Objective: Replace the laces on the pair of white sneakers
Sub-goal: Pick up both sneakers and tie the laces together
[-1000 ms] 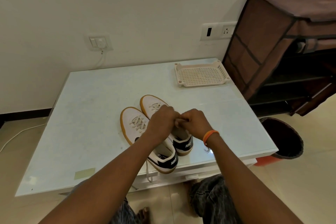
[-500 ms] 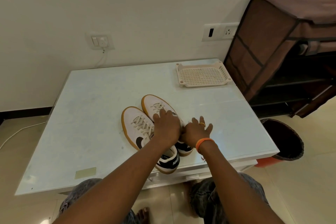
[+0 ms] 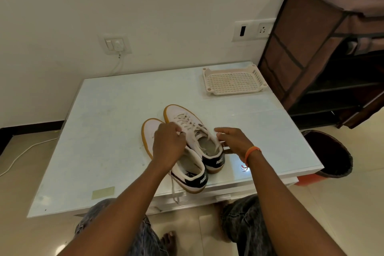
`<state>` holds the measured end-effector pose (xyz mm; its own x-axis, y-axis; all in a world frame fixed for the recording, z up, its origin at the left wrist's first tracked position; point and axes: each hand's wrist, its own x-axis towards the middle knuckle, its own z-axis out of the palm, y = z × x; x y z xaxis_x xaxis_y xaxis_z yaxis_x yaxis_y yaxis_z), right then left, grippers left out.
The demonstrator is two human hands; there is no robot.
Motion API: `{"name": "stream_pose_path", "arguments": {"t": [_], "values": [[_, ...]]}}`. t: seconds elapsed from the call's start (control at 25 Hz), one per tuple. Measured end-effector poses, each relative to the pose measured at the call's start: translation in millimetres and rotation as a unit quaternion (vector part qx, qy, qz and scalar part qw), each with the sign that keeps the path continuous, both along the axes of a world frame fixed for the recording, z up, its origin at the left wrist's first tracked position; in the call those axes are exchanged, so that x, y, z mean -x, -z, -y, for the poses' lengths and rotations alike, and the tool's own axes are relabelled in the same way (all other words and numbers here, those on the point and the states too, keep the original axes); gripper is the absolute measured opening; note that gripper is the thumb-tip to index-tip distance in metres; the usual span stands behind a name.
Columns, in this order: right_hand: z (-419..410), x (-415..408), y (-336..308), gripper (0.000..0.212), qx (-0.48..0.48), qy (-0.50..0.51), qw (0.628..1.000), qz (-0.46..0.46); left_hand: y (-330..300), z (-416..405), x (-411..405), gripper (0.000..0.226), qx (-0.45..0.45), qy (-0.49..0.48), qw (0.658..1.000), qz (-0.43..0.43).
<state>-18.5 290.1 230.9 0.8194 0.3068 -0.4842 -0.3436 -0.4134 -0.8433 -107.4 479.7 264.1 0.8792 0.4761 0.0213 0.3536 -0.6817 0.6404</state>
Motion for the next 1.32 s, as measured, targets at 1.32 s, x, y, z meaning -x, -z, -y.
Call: {"name": "stream_pose_path", "arguments": {"t": [1.32], "values": [[-65.5,33.1,-87.0,0.022,0.168,-0.253,0.934,0.188,-77.8,-13.1,16.8,0.015,0.250,0.065,0.965,0.048]]}}
